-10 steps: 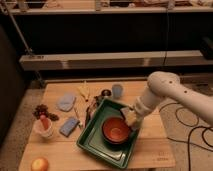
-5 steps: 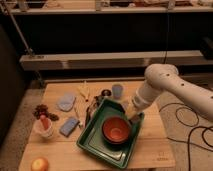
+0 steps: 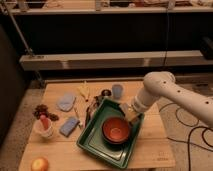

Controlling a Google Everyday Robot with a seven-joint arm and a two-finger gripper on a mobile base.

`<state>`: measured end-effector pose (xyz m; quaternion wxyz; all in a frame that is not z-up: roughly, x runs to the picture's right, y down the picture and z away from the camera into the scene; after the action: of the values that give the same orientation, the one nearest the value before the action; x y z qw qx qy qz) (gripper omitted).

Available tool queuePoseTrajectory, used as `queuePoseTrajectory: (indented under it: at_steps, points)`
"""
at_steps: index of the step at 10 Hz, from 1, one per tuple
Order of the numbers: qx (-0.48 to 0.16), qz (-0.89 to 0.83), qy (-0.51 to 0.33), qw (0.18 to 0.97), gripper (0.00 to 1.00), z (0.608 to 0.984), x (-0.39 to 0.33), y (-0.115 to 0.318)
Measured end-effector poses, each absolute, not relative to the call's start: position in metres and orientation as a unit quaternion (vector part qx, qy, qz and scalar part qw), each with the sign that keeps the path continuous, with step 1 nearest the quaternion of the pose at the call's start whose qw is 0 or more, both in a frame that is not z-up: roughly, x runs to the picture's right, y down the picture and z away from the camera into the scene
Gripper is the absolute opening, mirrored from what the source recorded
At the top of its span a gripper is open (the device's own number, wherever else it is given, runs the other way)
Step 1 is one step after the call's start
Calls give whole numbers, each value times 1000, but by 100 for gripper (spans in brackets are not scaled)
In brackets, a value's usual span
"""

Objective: Place eraser in tray

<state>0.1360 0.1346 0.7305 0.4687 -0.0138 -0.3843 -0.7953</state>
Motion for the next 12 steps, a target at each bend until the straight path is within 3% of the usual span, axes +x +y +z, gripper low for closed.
queuePoseTrajectory:
  at_steps: [12]
  points:
    - [-20, -828, -387, 405, 3, 736, 127, 124]
